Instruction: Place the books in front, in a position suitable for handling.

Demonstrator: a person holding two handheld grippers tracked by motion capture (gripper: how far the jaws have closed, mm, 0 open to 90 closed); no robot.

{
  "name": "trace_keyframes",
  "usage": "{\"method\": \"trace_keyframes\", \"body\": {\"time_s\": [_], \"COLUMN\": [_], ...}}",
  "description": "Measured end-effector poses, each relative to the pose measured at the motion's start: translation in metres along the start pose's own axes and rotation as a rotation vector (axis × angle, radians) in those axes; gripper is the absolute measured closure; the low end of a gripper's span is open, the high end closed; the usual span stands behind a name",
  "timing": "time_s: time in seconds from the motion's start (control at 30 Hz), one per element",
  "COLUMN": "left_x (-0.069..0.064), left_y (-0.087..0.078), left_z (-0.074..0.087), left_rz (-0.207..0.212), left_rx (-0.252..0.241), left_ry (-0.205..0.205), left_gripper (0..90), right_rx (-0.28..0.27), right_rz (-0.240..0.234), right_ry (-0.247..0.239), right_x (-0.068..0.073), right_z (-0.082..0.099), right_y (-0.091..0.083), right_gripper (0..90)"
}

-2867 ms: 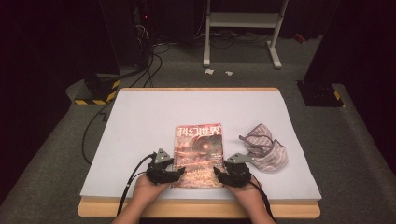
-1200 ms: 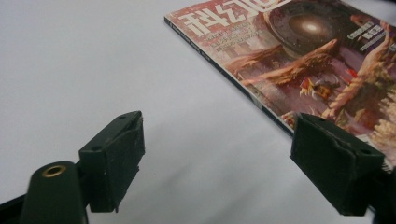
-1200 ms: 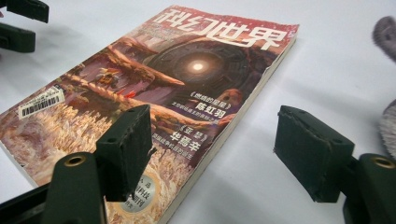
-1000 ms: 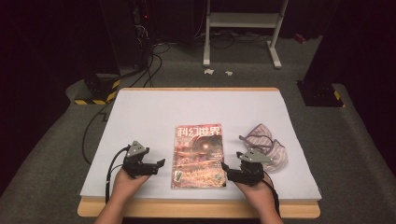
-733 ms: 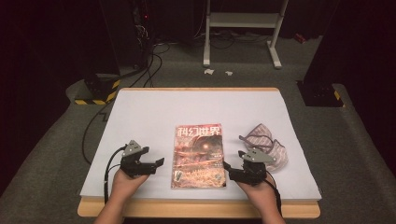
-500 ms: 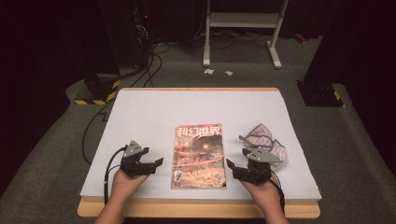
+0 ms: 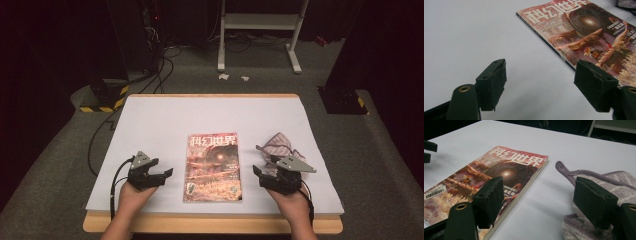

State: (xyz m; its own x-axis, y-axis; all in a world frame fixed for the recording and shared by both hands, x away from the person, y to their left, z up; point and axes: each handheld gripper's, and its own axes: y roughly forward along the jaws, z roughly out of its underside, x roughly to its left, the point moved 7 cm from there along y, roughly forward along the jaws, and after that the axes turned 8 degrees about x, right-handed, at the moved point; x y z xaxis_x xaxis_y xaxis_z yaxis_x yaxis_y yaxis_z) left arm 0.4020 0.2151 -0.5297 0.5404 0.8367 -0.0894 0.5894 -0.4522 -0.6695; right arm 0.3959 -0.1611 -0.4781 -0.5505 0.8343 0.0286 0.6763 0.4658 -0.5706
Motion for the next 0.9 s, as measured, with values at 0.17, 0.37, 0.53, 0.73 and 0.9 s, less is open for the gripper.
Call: {"method": "trace_keyframes", "body": {"time_s": [0.17,0.37,0.53,0.73,0.9], "left_x": [0.0,-0.002,-0.002,-0.004,-0.004], "left_y": [0.002,0.002,0.003,0.003,0.003], "left_z": [0.001,0.001,0.001,0.002,0.003], "left_rz": [-0.017,-0.019,-0.013,-0.013,-0.013], "left_rx": [0.006,0.004,0.004,0.012,0.013], "left_ry": [0.015,0.023,0.026,0.036,0.038], "left_gripper": [26.1,25.9,25.5,25.5,25.5], "right_rx": [-0.01,-0.022,-0.027,-0.015,0.009], "right_rz": [0.025,0.068,0.148,0.203,0.212], "right_ry": [0.008,0.03,0.048,0.102,0.147], "right_x": [-0.01,-0.026,-0.049,-0.076,-0.09], "right_z": [-0.001,-0.001,0.003,0.013,0.024], "right_y": [-0.006,-0.017,-0.027,-0.034,-0.029], "right_gripper": [25.7,27.6,27.6,27.4,27.4]}}
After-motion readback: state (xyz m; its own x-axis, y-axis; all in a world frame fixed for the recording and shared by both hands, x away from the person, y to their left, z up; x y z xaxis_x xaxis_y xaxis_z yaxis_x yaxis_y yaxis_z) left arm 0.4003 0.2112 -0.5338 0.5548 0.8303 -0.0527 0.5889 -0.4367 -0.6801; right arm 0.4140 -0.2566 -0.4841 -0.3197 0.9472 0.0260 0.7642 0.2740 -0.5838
